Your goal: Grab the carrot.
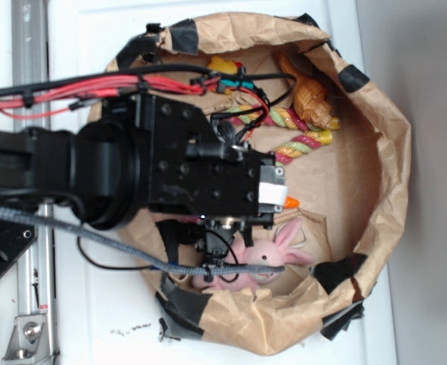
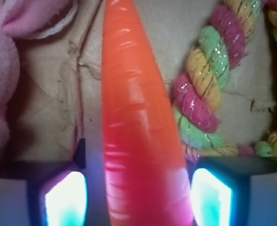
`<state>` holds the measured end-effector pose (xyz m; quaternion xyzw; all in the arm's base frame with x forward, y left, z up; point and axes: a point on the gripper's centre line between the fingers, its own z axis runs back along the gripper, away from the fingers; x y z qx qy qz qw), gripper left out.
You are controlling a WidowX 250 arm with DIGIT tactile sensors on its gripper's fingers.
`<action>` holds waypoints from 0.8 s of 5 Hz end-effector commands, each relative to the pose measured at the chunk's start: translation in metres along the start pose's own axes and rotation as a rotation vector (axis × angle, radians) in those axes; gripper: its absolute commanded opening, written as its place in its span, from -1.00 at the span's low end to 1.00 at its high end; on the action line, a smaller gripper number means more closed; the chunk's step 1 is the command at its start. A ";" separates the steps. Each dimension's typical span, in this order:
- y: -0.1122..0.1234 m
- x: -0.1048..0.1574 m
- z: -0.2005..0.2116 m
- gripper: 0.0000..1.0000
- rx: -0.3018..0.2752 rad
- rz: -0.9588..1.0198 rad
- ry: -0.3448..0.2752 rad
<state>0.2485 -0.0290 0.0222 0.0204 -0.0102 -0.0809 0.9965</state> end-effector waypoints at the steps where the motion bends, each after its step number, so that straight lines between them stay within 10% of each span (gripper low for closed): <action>1: -0.003 0.014 0.057 -1.00 -0.009 0.034 -0.153; 4: 0.013 0.022 0.147 -1.00 -0.065 0.194 -0.190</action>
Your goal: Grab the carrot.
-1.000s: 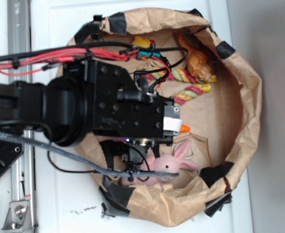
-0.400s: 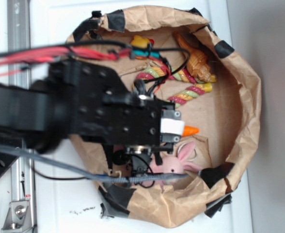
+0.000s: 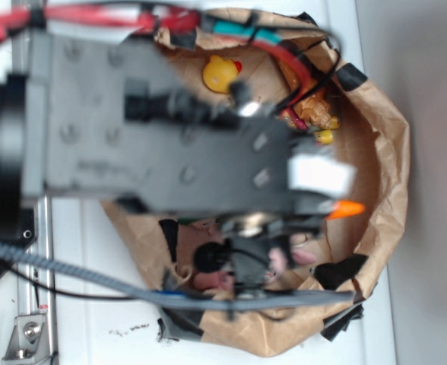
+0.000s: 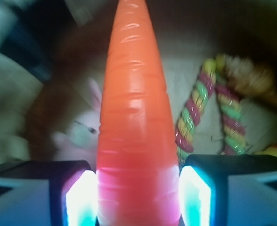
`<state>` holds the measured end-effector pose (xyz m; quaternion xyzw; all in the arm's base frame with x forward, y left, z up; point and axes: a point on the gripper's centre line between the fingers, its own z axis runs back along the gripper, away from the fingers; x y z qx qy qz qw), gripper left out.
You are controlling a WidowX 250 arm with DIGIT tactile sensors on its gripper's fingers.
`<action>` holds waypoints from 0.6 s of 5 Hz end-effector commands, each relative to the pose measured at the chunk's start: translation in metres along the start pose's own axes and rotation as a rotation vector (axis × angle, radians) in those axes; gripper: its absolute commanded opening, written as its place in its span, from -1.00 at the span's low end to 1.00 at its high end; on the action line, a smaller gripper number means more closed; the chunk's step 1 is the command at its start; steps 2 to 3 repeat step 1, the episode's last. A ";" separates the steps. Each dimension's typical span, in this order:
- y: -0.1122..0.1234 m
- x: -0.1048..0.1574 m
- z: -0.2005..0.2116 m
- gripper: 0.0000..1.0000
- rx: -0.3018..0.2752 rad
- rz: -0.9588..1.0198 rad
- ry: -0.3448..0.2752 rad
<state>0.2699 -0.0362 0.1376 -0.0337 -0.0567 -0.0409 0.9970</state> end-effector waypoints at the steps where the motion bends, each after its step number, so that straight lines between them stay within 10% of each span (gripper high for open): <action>1: 0.009 -0.003 0.033 -1.00 0.077 0.156 -0.102; 3: 0.009 -0.003 0.033 -1.00 0.077 0.156 -0.102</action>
